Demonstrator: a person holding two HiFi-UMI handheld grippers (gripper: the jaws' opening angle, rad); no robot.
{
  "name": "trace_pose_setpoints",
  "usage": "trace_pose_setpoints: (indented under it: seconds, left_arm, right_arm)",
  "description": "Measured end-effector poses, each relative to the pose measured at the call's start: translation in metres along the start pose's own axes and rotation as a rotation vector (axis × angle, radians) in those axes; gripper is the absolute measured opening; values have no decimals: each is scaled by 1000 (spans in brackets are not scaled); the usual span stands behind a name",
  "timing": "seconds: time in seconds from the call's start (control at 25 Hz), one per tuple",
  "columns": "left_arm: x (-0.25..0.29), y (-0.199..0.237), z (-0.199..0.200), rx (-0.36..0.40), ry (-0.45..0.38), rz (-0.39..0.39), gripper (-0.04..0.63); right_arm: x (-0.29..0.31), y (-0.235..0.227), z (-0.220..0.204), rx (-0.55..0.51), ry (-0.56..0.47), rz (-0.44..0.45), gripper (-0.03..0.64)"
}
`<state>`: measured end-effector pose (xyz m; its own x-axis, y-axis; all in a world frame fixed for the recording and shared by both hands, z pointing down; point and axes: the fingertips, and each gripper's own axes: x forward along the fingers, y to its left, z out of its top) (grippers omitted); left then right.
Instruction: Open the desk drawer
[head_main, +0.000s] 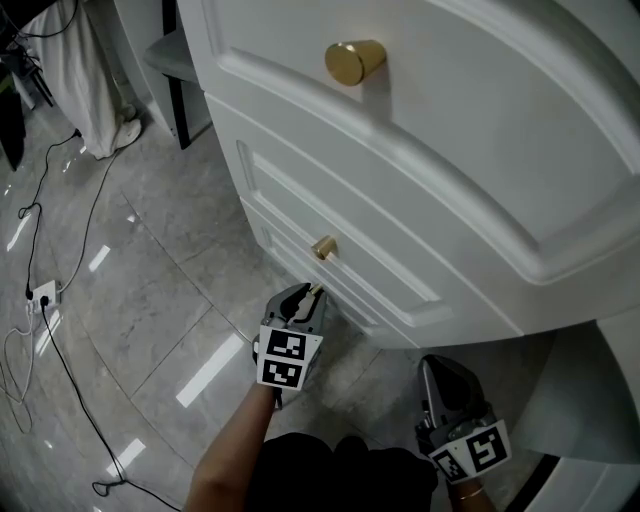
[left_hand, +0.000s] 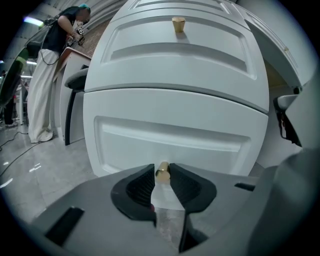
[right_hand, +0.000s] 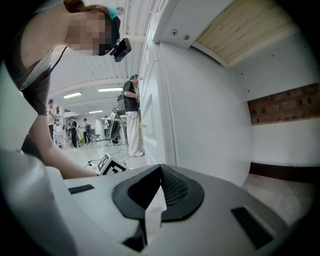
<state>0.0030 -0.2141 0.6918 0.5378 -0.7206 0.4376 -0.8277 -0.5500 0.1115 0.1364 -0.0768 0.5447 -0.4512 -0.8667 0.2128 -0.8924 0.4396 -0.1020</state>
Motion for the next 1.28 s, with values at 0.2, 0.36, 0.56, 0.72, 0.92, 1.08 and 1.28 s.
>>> trace_pose_setpoints:
  seconds: [0.2,0.36,0.56,0.72,0.92,1.08,1.28]
  left_arm:
    - [-1,-2,-1,17,-9,-2,83]
    - [-4,-1,-3,18,2,-5,81]
    - [-15,-1,-8,26,12,1,81]
    - [-20,1,-10,30,16,9,81]
    - [-37,3,-18,45,15,10,81]
    - [-47,6,-22,24,11,21,81]
    - [-64,9,-30,27,24,27,81]
  right_arm:
    - [-4,1,1,-6,-8,-6,5]
    - [-9,1,0,-8,-7,-15,5]
    - [-16,-1,-1,-8,-1,-29,5]
    - [-19,-2,-2,-2,-4,-39,5]
    - [-23,-3,-3,7,-1,-46,5]
    - [-20,0,-1,16,-9,-42,5]
    - [-12,10,1,9,-20,-10,5]
